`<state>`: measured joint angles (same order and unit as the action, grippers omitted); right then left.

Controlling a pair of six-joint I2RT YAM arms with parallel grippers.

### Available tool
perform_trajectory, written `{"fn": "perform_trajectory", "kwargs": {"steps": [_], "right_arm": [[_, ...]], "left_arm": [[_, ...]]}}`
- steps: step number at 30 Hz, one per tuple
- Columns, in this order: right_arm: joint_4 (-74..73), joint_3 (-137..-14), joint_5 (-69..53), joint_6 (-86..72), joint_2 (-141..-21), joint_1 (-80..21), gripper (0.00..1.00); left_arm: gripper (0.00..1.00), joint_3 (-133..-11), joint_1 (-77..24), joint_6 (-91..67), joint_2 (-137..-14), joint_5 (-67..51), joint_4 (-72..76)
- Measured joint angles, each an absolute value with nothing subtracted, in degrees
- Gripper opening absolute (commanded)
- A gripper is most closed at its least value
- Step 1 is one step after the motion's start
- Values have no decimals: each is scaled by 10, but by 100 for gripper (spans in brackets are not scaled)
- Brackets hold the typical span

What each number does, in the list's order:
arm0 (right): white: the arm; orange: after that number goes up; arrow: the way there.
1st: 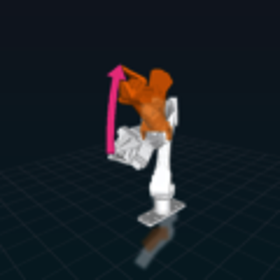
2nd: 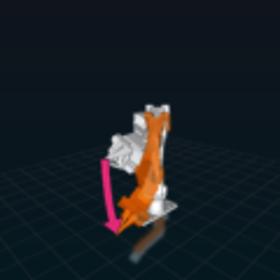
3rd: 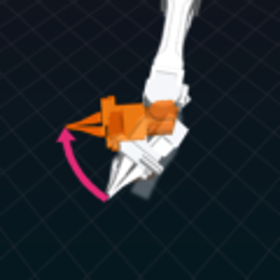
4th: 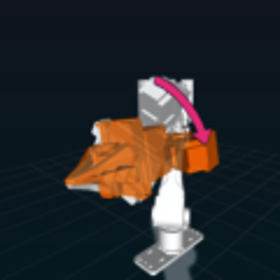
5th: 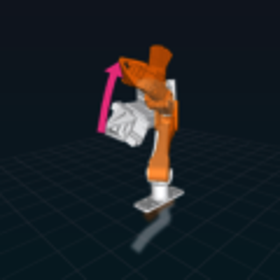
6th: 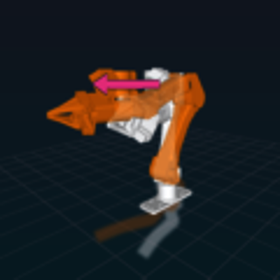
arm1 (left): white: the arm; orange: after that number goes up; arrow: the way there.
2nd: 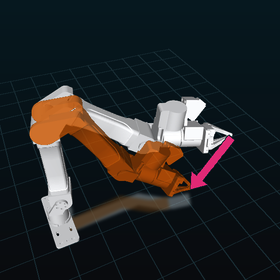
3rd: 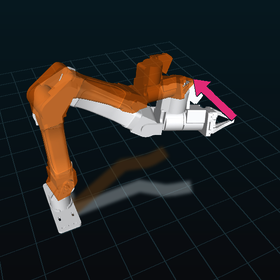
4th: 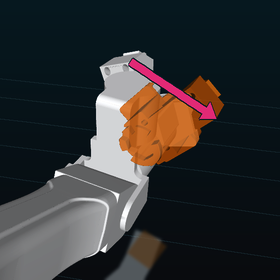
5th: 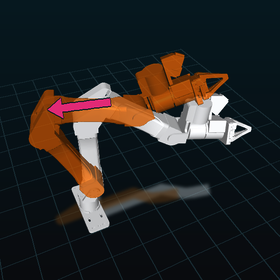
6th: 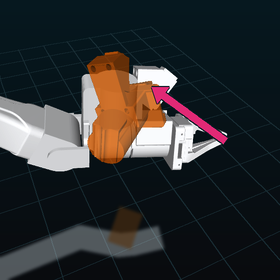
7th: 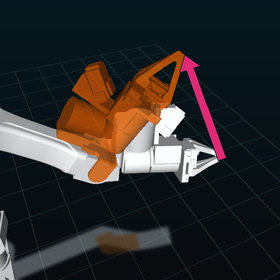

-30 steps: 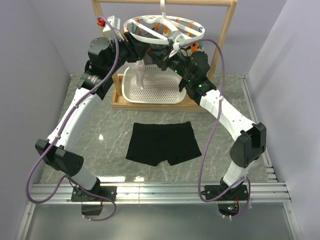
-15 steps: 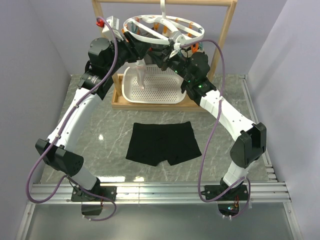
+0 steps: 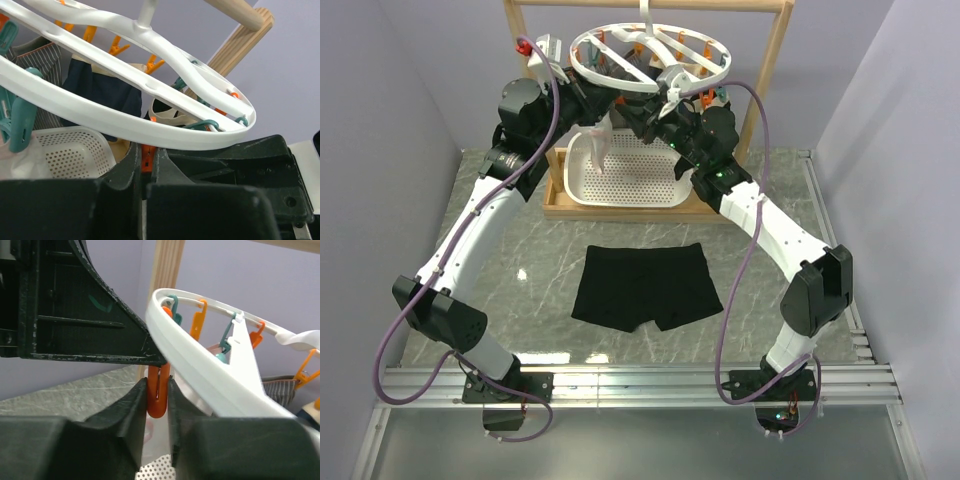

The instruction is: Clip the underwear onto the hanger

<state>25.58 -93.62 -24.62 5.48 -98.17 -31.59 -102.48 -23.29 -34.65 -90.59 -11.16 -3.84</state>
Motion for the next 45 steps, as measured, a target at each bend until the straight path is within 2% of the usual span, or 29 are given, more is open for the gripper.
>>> {"fn": "perform_trajectory", "kwargs": {"steps": [2, 5, 10, 13, 15, 23, 29, 37, 45], "right_arm": [[252, -933, -249, 55, -978, -316, 45], [236, -921, -260, 56, -964, -317, 53], [190, -867, -270, 53, -917, -316, 56], [146, -813, -287, 48, -874, -317, 62], [117, -784, -294, 43, -850, -321, 69], [10, -700, -284, 39, -819, -377, 69], [-62, -725, -257, 39, -896, -409, 71], [-197, -902, -236, 30, -1119, -414, 76], [-292, -1004, -248, 54, -1232, -414, 80]], "left_arm": [[0, -1025, -233, -347, -906, -113, -37], [0, -1024, -232, -347, -906, -113, -32], [0, -1024, -231, -343, -906, -113, -25], [0, -1023, -229, -338, -906, -111, -15], [0, -1021, -229, -336, -905, -111, -11], [0, -1014, -227, -336, -901, -111, -6], [0, -1014, -226, -336, -901, -111, -6], [0, -1006, -224, -336, -897, -110, -4], [0, -993, -223, -328, -895, -111, -1]]}}
